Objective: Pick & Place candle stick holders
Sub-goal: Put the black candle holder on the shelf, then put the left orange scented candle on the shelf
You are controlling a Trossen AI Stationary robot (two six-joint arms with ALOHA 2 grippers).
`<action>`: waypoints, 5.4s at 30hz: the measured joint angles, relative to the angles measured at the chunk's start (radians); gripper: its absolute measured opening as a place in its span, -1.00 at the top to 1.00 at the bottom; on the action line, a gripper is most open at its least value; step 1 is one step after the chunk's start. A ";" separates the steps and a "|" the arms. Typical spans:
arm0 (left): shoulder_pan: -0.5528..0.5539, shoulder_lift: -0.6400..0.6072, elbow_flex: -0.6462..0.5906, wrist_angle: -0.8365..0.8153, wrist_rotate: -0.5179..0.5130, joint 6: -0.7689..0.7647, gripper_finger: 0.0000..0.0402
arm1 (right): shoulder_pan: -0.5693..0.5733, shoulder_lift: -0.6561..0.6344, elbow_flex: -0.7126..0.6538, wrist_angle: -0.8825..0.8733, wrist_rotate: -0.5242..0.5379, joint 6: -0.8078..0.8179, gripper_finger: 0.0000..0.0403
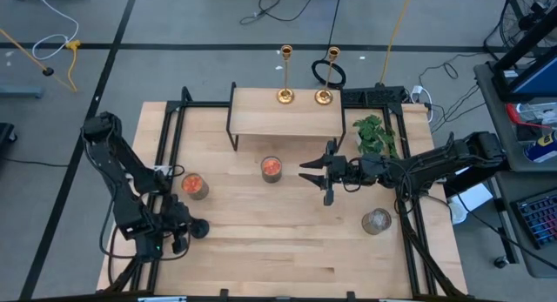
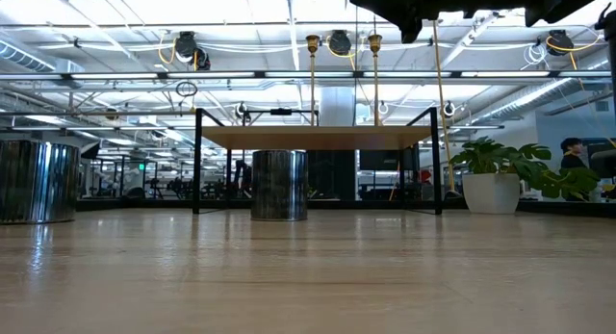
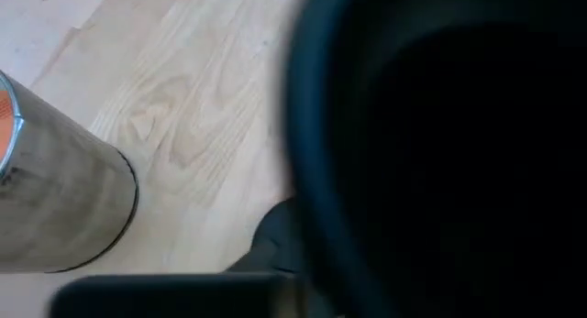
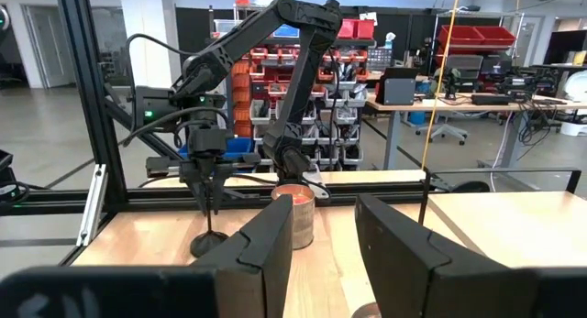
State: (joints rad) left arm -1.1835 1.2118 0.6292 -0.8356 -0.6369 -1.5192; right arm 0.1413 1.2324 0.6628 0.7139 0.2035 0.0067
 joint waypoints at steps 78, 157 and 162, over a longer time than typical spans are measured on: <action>1.988 0.307 0.639 0.492 0.722 1.591 0.82 | -0.044 0.000 0.000 -0.059 0.008 -0.022 0.42; 1.054 -0.106 0.229 -0.348 0.633 0.648 0.00 | -0.044 0.000 0.000 -0.073 0.005 -0.018 0.42; 1.006 -0.106 0.164 -0.325 0.575 0.606 0.00 | -0.044 0.000 0.000 -0.073 0.005 -0.018 0.42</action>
State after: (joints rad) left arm -0.1775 1.1061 0.7934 -1.1604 -0.0616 -0.9133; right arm 0.0975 1.2324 0.6628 0.6414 0.2081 -0.0109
